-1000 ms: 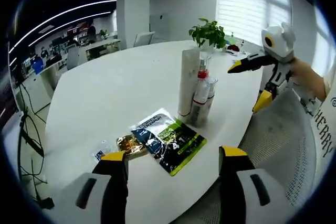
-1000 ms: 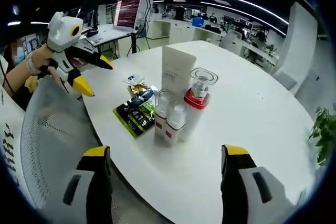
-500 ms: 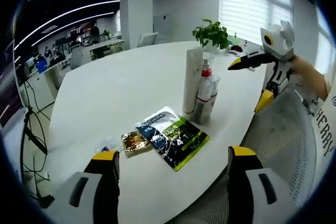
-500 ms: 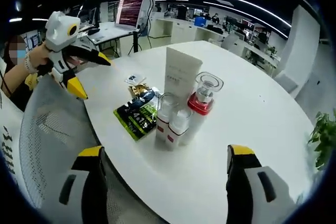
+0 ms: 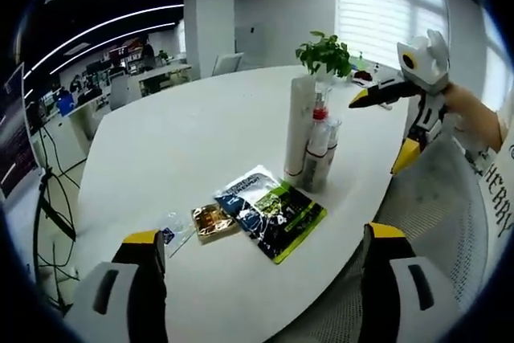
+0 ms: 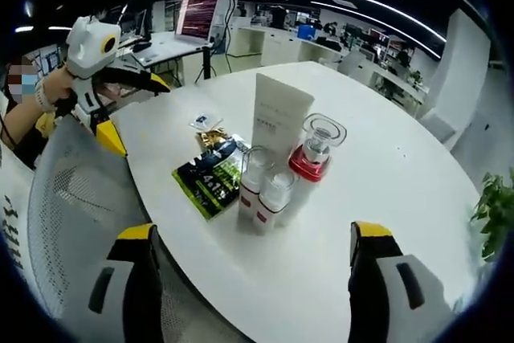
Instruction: Arrange the skincare products in the storage area until every visible bottle or jar stands upright without overlapping.
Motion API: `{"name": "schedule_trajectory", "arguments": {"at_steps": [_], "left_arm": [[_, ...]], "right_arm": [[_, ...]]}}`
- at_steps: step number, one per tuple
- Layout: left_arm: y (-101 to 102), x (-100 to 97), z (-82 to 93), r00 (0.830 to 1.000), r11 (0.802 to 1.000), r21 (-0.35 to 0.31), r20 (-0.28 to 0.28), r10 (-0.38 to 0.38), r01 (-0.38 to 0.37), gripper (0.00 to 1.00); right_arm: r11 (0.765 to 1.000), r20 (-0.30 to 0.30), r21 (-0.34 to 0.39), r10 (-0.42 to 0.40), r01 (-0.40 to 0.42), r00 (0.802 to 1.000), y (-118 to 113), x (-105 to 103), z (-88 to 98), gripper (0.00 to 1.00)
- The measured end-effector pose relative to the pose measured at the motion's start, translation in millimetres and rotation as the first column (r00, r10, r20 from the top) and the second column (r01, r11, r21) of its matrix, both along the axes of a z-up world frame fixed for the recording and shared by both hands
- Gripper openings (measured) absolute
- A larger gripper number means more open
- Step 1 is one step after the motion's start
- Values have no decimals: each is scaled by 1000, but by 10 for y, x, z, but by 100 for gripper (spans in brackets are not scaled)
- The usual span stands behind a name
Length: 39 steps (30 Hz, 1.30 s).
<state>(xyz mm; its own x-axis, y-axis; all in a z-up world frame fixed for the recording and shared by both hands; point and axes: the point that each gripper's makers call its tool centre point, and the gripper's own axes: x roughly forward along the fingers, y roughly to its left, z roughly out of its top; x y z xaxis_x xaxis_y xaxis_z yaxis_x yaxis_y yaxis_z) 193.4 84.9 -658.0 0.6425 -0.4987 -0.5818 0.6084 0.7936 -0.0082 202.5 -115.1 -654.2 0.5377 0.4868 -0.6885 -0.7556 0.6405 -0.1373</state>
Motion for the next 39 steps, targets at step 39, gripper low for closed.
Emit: {"name": "schedule_trajectory", "arguments": {"at_steps": [39], "left_arm": [[284, 432, -451, 998, 993, 112, -67, -17, 25, 99]], "right_arm": [[999, -44, 43, -16, 18, 999, 36, 50, -54, 75]]}}
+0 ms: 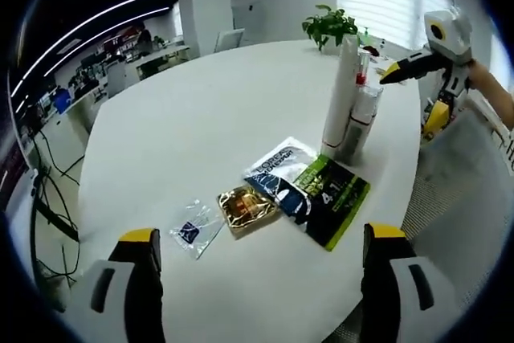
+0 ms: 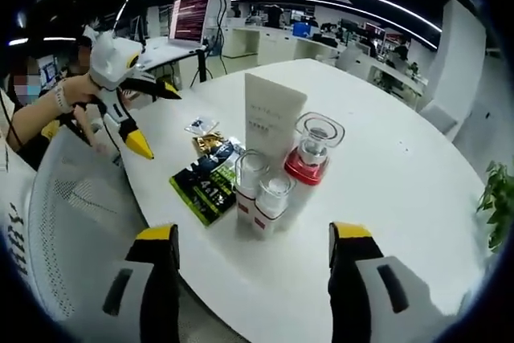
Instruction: Arrange the skincare products in the storage area until every visible bottle or jar stands upright without overlapping.
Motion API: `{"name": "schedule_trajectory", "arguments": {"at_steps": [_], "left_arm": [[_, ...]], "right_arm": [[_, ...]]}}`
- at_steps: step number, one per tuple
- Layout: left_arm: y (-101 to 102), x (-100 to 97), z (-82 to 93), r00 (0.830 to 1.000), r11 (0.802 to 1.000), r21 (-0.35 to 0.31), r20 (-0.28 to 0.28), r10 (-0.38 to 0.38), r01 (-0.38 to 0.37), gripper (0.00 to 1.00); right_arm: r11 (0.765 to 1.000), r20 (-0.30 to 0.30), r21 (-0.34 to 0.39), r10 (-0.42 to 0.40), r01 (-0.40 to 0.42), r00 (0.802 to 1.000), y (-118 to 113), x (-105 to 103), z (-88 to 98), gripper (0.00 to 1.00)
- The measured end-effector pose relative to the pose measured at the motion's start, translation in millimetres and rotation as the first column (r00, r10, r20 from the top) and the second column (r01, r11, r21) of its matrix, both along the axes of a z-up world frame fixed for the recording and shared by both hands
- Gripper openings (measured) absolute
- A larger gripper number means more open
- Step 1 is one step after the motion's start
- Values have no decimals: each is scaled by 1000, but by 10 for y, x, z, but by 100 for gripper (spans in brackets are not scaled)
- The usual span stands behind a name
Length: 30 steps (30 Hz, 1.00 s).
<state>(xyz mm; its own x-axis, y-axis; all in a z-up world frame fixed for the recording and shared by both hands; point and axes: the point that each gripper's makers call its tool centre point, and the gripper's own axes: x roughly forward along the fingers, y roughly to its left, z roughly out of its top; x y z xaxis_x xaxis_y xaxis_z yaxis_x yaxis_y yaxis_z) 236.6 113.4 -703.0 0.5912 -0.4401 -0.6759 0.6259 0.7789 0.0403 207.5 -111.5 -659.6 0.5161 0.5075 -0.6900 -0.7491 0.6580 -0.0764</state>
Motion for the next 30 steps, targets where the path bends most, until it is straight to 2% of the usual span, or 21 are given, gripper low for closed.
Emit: {"name": "schedule_trajectory", "arguments": {"at_steps": [3, 6, 10, 13, 16, 19, 22, 24, 30], "left_arm": [[6, 46, -34, 1000, 1000, -4, 1, -8, 8, 97], [59, 109, -111, 1000, 1000, -9, -28, -2, 1, 85], [80, 168, -238, 998, 1000, -6, -57, -12, 11, 74], [-3, 142, -310, 994, 999, -25, -99, -37, 35, 55], [-54, 211, -330, 996, 998, -47, -82, -33, 29, 47], [-100, 204, -393, 991, 997, -62, -128, -48, 40, 34], [-134, 235, -397, 990, 996, -78, -132, -51, 40, 32], [-202, 213, -382, 987, 992, -117, -143, -67, 50, 29], [-218, 208, -496, 976, 991, -116, -199, -90, 68, 28]], "right_arm": [[1000, -5, 7, -3, 3, 1000, -3, -3, -4, 72], [1000, -19, 17, -13, 13, 1000, -21, 13, -22, 69], [999, -30, 11, -31, 31, 999, -59, 34, -61, 69], [999, -38, -3, -47, 47, 998, -88, 23, -88, 69], [998, -39, 9, -63, 63, 997, -96, 29, -74, 69], [997, -39, 7, -81, 82, 996, -126, 42, -75, 69], [995, -41, 8, -95, 96, 995, -142, 50, -76, 69], [995, -44, 7, -101, 102, 994, -149, 51, -82, 69], [993, -54, 6, -117, 117, 992, -157, 44, -106, 68]]}}
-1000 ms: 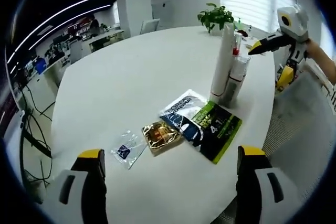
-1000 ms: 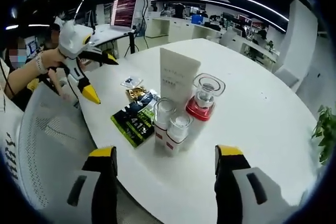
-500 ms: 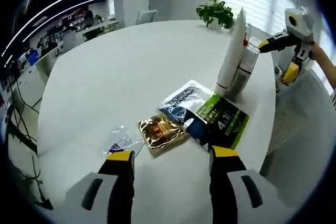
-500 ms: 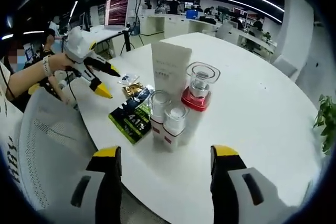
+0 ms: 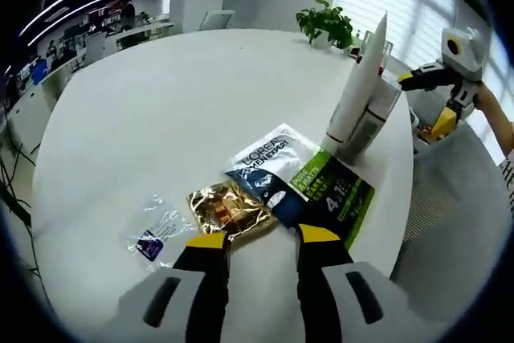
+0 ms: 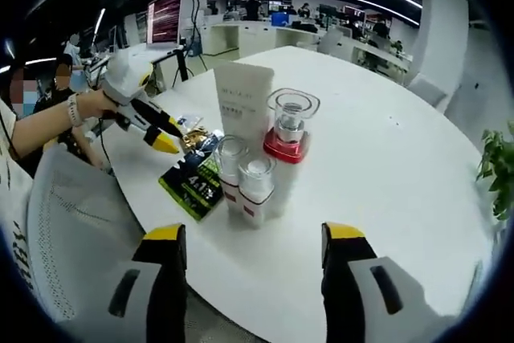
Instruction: Arrange the skincare products in the storage area until every visible bottle or jar stands upright without overlapping.
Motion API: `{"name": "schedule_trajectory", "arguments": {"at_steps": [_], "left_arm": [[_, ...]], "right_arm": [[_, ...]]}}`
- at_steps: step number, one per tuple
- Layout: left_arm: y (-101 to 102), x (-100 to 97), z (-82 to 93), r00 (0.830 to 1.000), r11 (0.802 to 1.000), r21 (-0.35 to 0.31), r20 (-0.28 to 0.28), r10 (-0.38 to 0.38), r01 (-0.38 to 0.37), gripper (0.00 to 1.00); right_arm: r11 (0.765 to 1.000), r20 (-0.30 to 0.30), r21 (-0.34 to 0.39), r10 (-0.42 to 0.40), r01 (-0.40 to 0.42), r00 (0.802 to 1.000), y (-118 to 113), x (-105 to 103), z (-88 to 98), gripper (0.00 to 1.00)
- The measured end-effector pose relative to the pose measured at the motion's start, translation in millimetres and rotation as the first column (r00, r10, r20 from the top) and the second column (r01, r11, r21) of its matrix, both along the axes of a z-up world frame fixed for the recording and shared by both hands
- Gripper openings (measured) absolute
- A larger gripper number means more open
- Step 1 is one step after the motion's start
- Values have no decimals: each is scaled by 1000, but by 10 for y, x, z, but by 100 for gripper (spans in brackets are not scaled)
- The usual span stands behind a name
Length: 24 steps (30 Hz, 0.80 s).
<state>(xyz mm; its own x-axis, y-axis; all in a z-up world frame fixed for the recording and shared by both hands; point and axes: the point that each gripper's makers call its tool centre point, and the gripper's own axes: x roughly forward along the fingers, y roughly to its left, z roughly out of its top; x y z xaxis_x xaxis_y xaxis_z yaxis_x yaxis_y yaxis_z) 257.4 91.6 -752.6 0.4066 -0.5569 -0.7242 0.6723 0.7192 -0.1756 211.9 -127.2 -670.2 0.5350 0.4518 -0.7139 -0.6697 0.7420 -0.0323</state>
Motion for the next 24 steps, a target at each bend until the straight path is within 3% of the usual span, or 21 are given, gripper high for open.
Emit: {"name": "schedule_trajectory", "arguments": {"at_steps": [1, 12, 21, 24], "left_arm": [[-7, -21, -29, 1000, 1000, -1, -21, -12, 12, 29], [120, 82, -32, 1000, 1000, 26, -18, -1, 2, 33], [269, 304, -51, 1000, 993, 118, 27, -14, 11, 47], [286, 370, -40, 1000, 992, 122, 22, -8, 6, 50]], "right_arm": [[1000, -3, 3, -5, 5, 1000, -1, -2, -4, 68], [1000, -16, 8, -23, 23, 1000, -44, 16, -43, 67], [1000, -20, 11, -20, 20, 1000, -39, 38, -47, 66], [1000, -21, 13, -20, 20, 1000, -42, 42, -44, 65]]}}
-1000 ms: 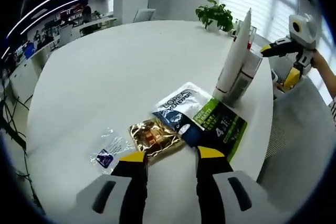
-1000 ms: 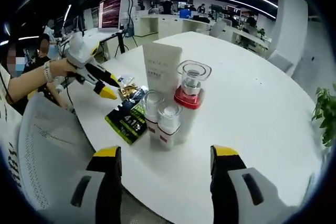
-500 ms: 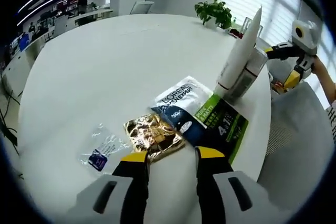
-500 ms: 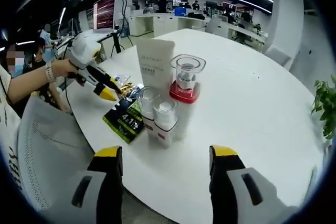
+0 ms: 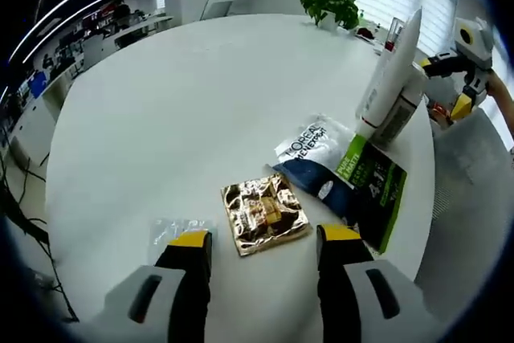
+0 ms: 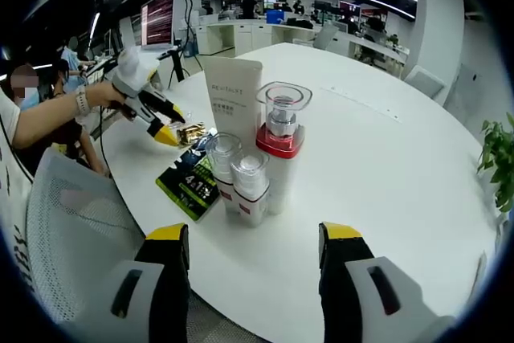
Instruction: Arrange the skincare products in the storage area until every visible bottle or jar stands upright without overlapping.
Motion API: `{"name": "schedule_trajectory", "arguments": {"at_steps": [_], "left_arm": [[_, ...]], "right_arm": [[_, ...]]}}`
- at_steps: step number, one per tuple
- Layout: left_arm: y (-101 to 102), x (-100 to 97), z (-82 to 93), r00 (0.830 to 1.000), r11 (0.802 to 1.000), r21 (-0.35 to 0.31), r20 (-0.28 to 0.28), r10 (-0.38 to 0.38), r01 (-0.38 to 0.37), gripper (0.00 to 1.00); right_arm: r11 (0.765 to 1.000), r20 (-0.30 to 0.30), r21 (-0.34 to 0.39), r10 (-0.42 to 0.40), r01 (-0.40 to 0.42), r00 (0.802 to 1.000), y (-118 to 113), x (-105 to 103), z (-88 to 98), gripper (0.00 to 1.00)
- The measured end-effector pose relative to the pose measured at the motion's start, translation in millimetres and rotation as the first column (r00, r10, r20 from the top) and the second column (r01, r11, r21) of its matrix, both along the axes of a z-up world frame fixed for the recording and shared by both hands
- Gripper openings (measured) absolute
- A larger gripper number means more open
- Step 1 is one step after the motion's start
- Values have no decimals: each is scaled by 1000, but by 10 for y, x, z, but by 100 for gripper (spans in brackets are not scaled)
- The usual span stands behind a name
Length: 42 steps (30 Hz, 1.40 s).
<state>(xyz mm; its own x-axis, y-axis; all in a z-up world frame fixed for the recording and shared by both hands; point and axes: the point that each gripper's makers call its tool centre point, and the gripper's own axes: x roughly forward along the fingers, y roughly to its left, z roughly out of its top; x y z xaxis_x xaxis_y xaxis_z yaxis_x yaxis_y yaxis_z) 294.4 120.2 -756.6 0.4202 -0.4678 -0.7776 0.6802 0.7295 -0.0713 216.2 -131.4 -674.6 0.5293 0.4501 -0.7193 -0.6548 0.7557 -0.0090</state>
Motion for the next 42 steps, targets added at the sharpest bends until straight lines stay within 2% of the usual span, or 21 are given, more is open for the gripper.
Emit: {"name": "schedule_trajectory", "arguments": {"at_steps": [3, 6, 9, 13, 17, 21, 24, 28, 34, 36, 38, 39, 42], "left_arm": [[-97, -38, 30, 1000, 1000, -10, 10, -17, 17, 51], [-163, -56, -11, 999, 999, 0, 2, -33, 33, 53], [-152, -38, -79, 999, 999, 5, -11, -32, 32, 54], [-137, -7, -58, 999, 999, 31, 11, -45, 44, 55], [-108, 16, -66, 997, 995, 72, 25, -68, 66, 53], [-113, 15, -59, 997, 995, 70, 21, -77, 75, 51], [-58, 35, -84, 991, 984, 127, 37, -127, 122, 47], [-76, 37, -77, 991, 983, 127, 29, -134, 129, 49], [-53, 83, -81, 985, 976, 137, 16, -174, 170, 42], [-66, 83, -79, 979, 970, 143, 17, -201, 196, 38], [-38, 136, -95, 977, 967, 148, 8, -213, 209, 38], [-43, 94, -89, 975, 964, 150, 6, -221, 218, 38], [-61, 104, -90, 957, 946, 160, 16, -288, 282, 38]], "right_arm": [[1000, -4, -1, 0, 0, 1000, -5, -3, -14, 65], [1000, -15, 0, 11, -11, 1000, 11, -19, -38, 63], [1000, -6, 8, 15, -15, 1000, 35, -18, -15, 63], [1000, -6, 9, 7, -7, 1000, 21, -14, -8, 62], [1000, -8, 11, 5, -5, 1000, 12, -19, -11, 62], [1000, -9, 8, 0, 0, 1000, 5, -14, -29, 59], [1000, -8, 20, -3, 4, 1000, 16, -16, -17, 59], [1000, -7, 20, -6, 7, 1000, 7, -13, -12, 59], [1000, -10, 25, -13, 13, 1000, -12, -24, -20, 59], [1000, -12, 27, -12, 13, 1000, -13, -30, -22, 58], [1000, -11, 27, -13, 14, 1000, -15, -34, -22, 58], [1000, -11, 27, -14, 14, 1000, -16, -36, -21, 58], [999, -10, 29, -19, 19, 1000, -32, -35, -18, 58]]}}
